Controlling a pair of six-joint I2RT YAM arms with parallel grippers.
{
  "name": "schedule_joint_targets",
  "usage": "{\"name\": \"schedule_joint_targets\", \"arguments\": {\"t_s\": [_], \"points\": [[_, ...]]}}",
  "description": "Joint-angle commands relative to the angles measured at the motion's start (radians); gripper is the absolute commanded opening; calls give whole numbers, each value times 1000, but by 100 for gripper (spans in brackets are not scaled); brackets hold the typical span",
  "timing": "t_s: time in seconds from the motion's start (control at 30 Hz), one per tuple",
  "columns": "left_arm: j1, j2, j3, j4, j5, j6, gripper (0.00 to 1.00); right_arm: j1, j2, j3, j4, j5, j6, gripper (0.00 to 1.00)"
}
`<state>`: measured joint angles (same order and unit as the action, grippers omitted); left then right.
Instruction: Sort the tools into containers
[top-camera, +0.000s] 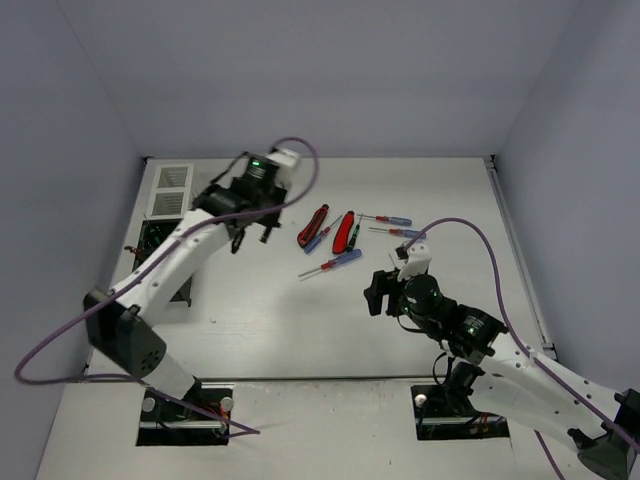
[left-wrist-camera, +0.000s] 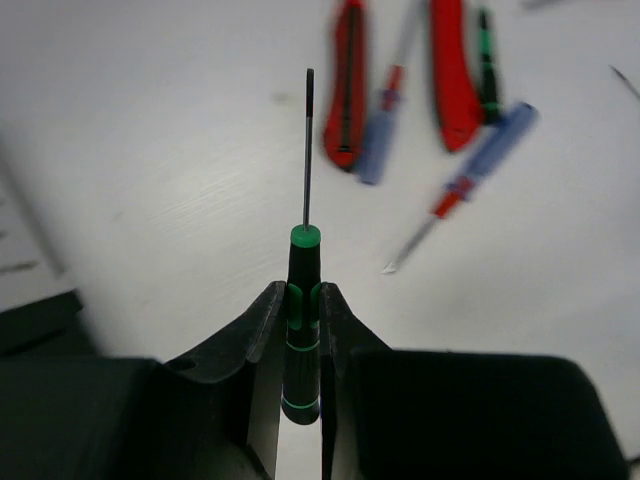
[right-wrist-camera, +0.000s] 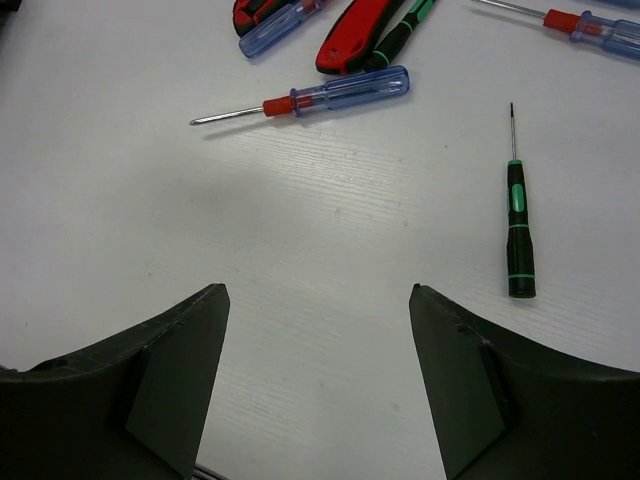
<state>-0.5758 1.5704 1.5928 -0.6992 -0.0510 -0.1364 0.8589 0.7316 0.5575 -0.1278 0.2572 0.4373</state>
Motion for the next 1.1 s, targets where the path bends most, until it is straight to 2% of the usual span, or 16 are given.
{"name": "schedule_joint_targets", "arguments": {"t_s": [0.0,0.1,0.2,0.37,0.47,0.67,0.9,1.07], "points": [[270,-197,-143,192,-162,-95,0,5,14,53,39,34,-11,70],[416,-298,-273,356,-165,-132,0,5,4,49,38,32,-11,70],[542,-337,-355,477,-160,-136,0,4,-16,40,37,33,-16,70],[667,-298,-405,623,-175,-182,0,5,-34,32,37,24,-20,70],[706,-265,-444,721,-149,-217,0,5,-31,32,37,19,-20,70],[734,-210,-490,803,-143,-261,0,5,-32,31,34,16,-22,70],[734,-196,-547,823,-138,-288,0,4,-24,36,34,26,-20,70],[734,-234,-601,822,-174,-291,8,5,-12,43,31,60,-21,70]]}}
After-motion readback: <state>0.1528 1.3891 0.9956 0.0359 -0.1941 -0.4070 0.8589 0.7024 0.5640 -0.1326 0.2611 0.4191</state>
